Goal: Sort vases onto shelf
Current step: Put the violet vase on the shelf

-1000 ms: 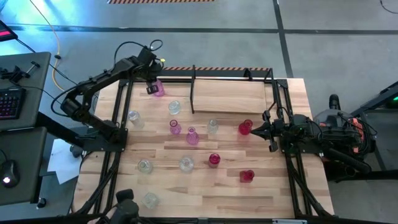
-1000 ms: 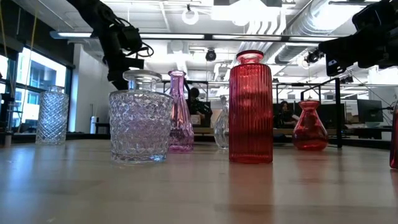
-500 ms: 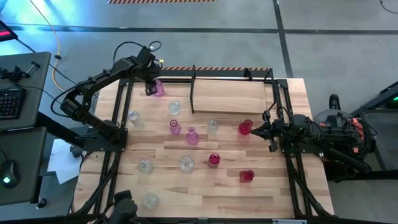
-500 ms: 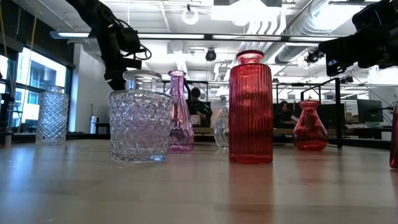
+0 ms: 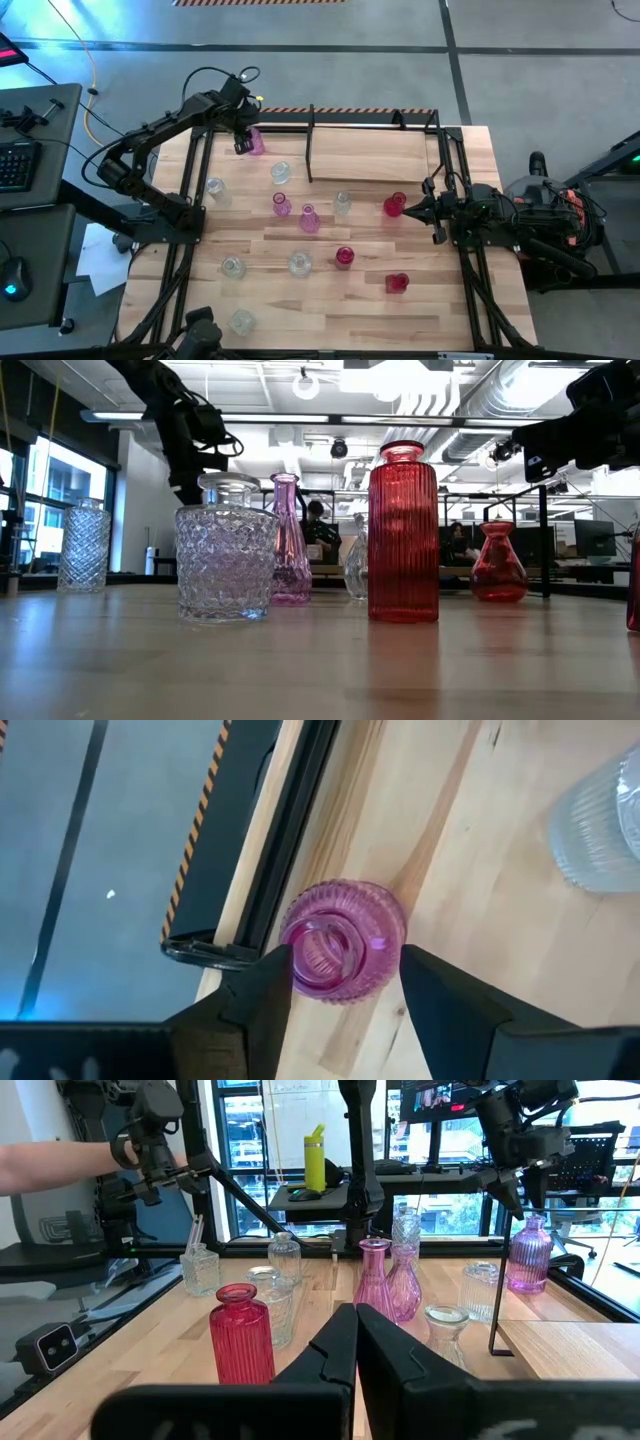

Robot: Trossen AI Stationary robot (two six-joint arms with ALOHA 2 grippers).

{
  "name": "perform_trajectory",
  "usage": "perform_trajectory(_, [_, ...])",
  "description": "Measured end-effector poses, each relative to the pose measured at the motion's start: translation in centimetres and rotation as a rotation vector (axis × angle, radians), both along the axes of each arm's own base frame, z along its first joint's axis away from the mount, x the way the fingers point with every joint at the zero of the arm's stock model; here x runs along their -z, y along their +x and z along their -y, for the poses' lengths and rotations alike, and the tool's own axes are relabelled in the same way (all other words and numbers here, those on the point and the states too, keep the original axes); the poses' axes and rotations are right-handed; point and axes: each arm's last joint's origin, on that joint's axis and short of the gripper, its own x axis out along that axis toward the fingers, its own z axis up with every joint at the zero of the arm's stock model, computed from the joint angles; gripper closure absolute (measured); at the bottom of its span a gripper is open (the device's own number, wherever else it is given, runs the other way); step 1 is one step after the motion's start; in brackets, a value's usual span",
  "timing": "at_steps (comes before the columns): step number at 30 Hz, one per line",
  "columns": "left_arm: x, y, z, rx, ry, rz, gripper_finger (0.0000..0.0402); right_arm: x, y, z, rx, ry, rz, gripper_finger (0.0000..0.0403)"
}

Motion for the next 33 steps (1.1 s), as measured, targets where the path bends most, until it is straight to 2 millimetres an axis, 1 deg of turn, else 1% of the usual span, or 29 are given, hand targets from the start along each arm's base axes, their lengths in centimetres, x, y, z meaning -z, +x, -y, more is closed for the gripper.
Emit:
perform_trajectory(7, [0.1,0.1,-0.1,-0.029,-0.014,0.014,0.0227,0.0,0.0,0.0,0.000,0.000,0.000,0.0402])
perform_trajectory(20, [1.9,0.7,-1.0,-0.062,-0.070,-0.007,0.0227,0.0,0.0,0.0,0.000,0.000,0.000,0.0402])
perform_trajectory(26, [2.1,0.8,-1.1,-0.076,-0.076,-0.006,0.0229,0.0,0.0,0.0,0.000,0.000,0.000,0.0402])
perform_trajectory(29, [2.2,0.8,-1.2,-0.088,-0.079,-0.002,0.0249,0.0,0.0,0.0,0.000,0.000,0.000,0.0402])
perform_trajectory(33, [2.2,0.8,-1.2,-0.095,-0.082,-0.003,0.0307,0.0,0.0,0.0,0.000,0.000,0.000,0.0402])
